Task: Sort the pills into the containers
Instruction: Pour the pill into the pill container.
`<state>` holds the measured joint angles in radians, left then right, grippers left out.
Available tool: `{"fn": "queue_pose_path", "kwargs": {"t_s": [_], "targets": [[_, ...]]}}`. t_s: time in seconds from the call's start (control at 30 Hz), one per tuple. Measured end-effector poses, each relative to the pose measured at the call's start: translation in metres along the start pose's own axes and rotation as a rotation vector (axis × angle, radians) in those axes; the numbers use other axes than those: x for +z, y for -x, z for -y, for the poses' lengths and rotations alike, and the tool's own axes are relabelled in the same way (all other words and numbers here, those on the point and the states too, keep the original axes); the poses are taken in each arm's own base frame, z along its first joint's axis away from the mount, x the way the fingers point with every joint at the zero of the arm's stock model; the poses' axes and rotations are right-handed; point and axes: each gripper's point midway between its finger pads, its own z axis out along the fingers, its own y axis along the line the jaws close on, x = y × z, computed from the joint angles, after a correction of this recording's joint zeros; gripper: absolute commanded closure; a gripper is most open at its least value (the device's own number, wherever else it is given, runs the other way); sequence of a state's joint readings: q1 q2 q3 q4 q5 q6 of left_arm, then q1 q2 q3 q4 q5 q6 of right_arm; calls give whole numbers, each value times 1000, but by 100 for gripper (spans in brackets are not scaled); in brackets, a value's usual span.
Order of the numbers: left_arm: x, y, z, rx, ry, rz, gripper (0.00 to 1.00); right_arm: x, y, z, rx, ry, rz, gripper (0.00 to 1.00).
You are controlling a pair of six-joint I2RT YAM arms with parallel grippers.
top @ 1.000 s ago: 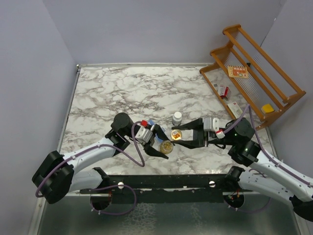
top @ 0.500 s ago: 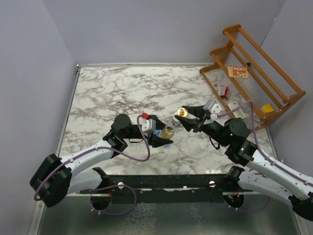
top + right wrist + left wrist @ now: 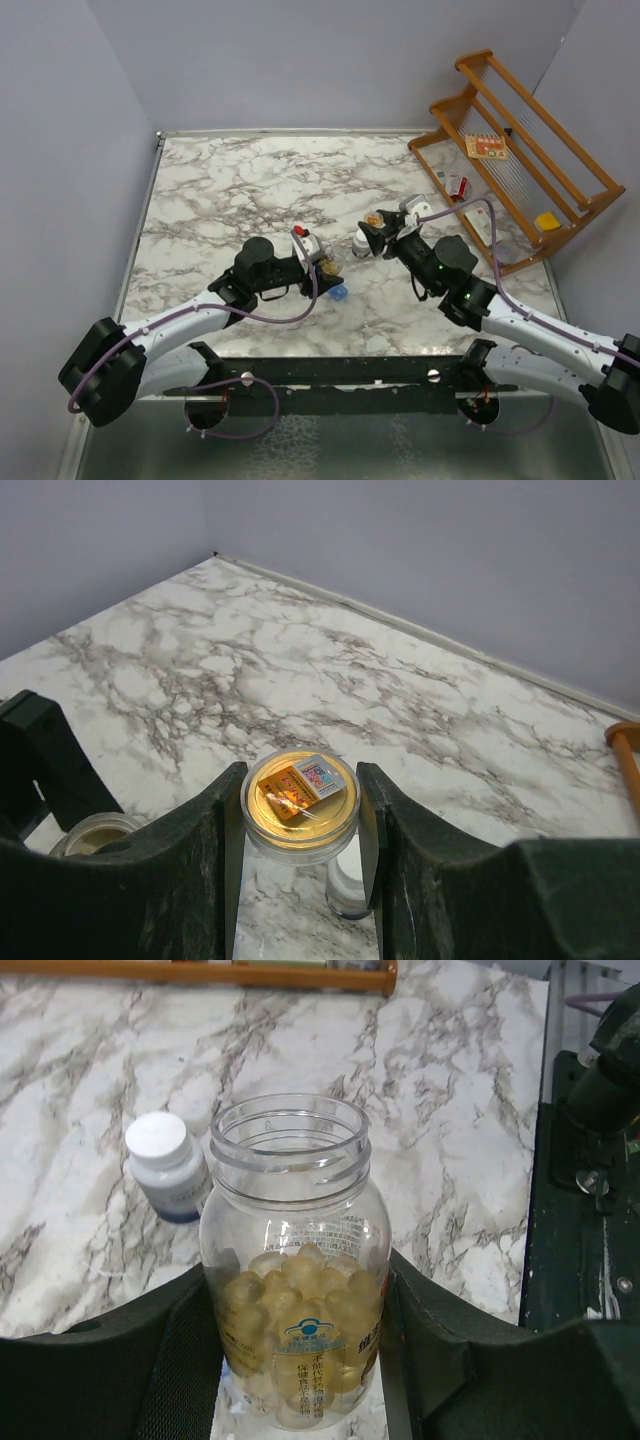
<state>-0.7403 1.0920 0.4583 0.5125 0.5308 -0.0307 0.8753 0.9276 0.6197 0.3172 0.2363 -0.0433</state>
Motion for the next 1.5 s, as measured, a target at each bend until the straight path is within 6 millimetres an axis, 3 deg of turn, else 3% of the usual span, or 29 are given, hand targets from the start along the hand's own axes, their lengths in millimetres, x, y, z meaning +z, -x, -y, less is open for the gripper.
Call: {"fn": "queue_pose_path", "kwargs": {"t_s": [0.23,0.37,0.57,0.87,1.13,1.5], "targets": [[-10,-44,-7,-110,85,-115,100,-1,-23,17,31,-115,-11,99],[-22,-71,-8,-189,148,-193,100,2,-29,18,39,-132,-20,99],[-34,-95,-6,-293,229,-299,100,4,-33,18,49,-140,-27,99],[-37,-102,-10,-407,299,-422,100,3,-33,18,67,-140,-12,99],[-45,-139,-7,-459,323,-583,100,-3,-27,20,78,-141,10,99],[-42,-152,-12,-457,326,-666,100,-10,-21,22,89,-143,38,99]]}}
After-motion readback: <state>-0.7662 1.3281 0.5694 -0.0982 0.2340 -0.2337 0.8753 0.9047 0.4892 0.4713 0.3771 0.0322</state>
